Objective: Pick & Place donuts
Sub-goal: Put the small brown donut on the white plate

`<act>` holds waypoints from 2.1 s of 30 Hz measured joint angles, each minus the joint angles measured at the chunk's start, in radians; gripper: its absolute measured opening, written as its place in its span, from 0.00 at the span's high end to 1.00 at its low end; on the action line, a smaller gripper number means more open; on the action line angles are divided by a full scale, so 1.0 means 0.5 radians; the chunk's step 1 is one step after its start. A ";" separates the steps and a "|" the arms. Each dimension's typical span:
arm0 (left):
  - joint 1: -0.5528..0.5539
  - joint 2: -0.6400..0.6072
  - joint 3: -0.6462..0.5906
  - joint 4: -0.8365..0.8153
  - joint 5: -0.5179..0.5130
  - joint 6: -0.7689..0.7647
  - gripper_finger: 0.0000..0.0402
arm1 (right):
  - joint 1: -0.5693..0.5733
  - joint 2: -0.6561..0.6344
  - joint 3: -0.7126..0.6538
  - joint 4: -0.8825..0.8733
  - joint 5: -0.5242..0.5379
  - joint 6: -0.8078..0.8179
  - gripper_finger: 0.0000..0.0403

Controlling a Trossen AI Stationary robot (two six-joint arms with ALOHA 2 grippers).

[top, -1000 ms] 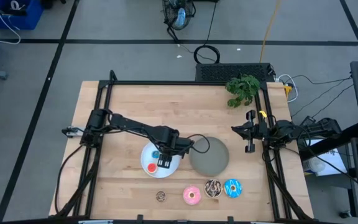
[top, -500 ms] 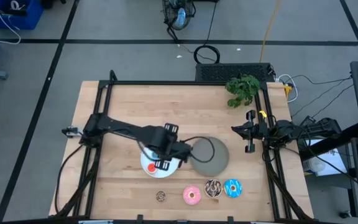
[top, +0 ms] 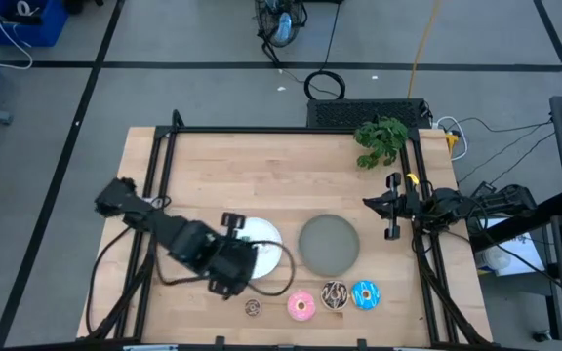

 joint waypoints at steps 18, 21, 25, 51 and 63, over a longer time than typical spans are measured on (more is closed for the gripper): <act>-0.114 -0.457 -1.367 1.376 0.087 -0.132 0.98 | 0.000 0.000 0.000 0.002 0.002 -0.015 1.00; -0.118 -0.460 -1.345 1.393 0.101 -0.139 0.99 | 0.001 0.000 -0.001 0.003 0.003 -0.015 1.00; -0.117 -0.459 -1.340 1.392 0.119 -0.172 0.97 | 0.000 0.000 0.000 0.022 0.003 -0.064 1.00; -0.136 -0.243 -1.305 1.749 0.336 -0.082 0.97 | 0.001 0.025 0.000 0.144 -0.004 -0.085 1.00; -0.215 -0.179 -1.276 1.755 0.250 -0.290 0.93 | 0.014 0.086 -0.001 0.071 -0.066 0.126 1.00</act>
